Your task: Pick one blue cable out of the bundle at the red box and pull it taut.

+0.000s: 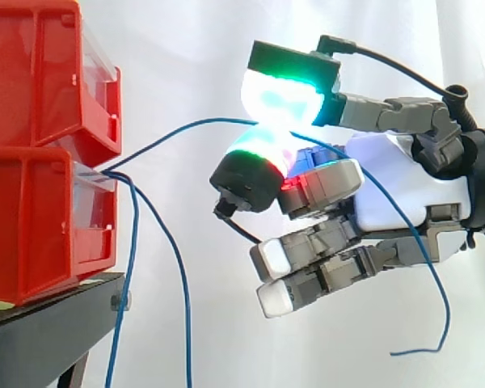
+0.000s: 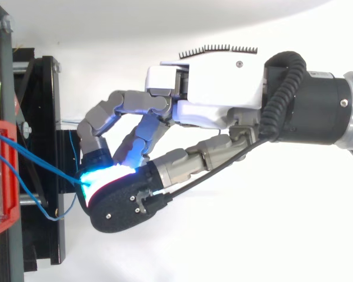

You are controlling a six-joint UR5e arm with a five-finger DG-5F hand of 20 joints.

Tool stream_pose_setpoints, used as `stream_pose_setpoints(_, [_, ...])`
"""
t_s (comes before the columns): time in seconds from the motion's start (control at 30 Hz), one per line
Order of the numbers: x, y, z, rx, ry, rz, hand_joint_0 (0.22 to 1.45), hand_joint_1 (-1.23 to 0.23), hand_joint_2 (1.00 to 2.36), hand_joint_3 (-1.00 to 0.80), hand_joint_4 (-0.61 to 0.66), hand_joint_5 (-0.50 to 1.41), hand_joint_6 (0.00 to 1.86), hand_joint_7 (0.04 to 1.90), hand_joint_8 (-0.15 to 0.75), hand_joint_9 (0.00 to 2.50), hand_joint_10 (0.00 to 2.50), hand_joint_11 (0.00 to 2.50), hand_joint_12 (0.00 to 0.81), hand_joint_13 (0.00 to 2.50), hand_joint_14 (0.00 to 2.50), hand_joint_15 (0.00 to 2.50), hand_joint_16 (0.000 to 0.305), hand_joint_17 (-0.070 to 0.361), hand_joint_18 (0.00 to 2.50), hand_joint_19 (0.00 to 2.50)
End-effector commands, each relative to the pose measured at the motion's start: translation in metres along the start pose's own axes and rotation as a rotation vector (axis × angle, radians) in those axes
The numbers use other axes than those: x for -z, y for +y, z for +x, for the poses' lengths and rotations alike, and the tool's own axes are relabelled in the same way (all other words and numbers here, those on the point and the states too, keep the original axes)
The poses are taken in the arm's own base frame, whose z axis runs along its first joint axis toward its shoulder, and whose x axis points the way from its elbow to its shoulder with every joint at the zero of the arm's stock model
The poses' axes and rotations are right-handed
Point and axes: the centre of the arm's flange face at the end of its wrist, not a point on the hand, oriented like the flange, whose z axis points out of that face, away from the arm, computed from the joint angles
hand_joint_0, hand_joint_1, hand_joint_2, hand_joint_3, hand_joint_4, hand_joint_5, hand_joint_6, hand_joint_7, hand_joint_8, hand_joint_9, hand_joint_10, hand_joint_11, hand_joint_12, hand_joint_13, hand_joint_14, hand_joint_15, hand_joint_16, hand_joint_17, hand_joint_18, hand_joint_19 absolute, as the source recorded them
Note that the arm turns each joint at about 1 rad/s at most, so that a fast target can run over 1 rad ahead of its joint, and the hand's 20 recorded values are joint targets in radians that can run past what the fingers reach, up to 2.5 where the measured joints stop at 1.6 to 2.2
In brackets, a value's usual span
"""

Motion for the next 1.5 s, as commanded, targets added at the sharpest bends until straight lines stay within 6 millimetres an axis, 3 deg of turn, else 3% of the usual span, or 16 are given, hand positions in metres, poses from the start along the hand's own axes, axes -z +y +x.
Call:
stream_pose_setpoints(0.0, [0.000,0.000,0.000,0.000,0.002,0.000,0.70,-0.93,1.02,-0.18,-0.27,-0.14,0.88,1.38,0.183,1.11,0.01,1.51,0.299,0.79,0.03,0.63,0.049,0.111,0.51,0.42])
stream_pose_setpoints(0.4, [0.002,0.000,-0.016,0.035,-0.017,0.008,0.69,-0.93,1.02,-0.14,-0.27,-0.14,0.88,1.42,0.182,1.10,0.01,1.42,0.301,0.77,0.02,0.62,0.048,0.109,0.48,0.42])
stream_pose_setpoints(0.43, [0.006,-0.003,-0.025,0.074,-0.028,0.046,0.69,-0.93,1.02,-0.14,-0.27,-0.14,0.88,1.42,0.188,1.10,0.01,1.40,0.302,0.77,0.02,0.61,0.048,0.109,0.47,0.42])
stream_pose_setpoints(0.73, [0.024,0.002,-0.037,0.202,-0.038,0.151,0.69,-0.93,1.02,-0.14,-0.26,-0.14,0.88,1.43,0.194,1.09,0.02,1.36,0.303,0.75,0.02,0.60,0.048,0.108,0.46,0.42])
stream_pose_setpoints(1.47, [0.027,0.003,-0.039,0.272,-0.038,0.169,0.70,-0.92,1.02,-0.18,-0.24,-0.14,0.89,1.39,0.217,1.05,0.02,1.27,0.305,0.73,0.02,0.57,0.048,0.107,0.46,0.41])
